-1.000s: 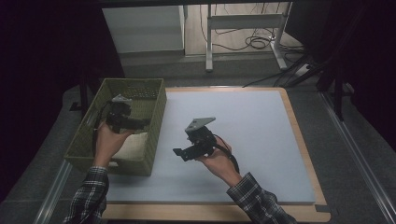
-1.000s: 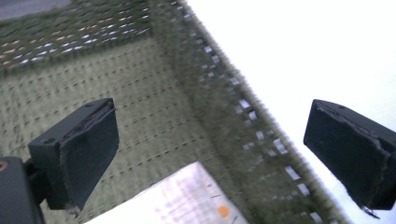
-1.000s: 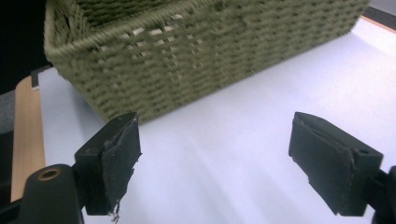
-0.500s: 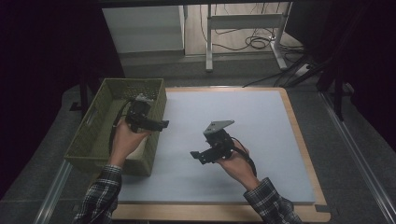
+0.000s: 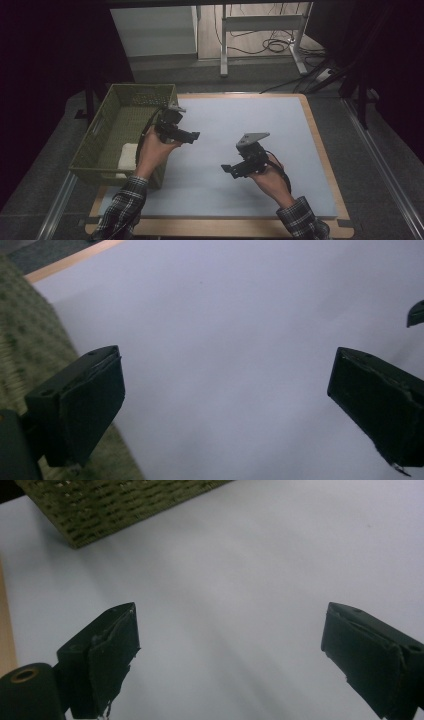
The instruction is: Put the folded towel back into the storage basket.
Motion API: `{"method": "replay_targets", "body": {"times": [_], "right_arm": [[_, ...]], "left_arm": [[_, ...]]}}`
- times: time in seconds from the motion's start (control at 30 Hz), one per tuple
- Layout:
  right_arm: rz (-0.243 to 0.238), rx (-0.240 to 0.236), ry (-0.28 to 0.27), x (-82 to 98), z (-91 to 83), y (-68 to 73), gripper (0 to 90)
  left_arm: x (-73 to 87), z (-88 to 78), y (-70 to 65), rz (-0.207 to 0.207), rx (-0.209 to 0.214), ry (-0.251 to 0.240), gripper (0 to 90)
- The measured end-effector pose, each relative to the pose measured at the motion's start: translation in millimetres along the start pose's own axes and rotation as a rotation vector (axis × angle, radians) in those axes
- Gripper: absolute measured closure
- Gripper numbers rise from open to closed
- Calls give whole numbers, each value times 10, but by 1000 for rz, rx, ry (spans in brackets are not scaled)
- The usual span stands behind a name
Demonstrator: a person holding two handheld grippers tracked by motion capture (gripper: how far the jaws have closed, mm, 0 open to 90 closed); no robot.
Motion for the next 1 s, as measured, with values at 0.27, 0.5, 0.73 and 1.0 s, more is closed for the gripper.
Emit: {"method": "replay_targets", "body": {"times": [0.27,0.5,0.73,1.0], "right_arm": [[11,56,10,249,-156,-189,76],[41,75,6,475,-243,-317,74],[62,86,9,692,-248,-395,75],[47,107,35,869,-209,-422,74]], "left_arm": [[-5,187,-339,40,36,-39,21],[157,425,-618,60,80,-45,19],[391,602,-823,72,100,-42,17],[721,742,-928,72,84,-16,14]]}}
Point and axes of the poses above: each handheld gripper's, and its own axes: z roughly forward along the jaws, x roughly out of its underside, y roughly to its left, the point moved 5 cm from there along z, roughly forward along the jaws, and after that the axes turned 4 degrees about z, right-handed, at the moved point
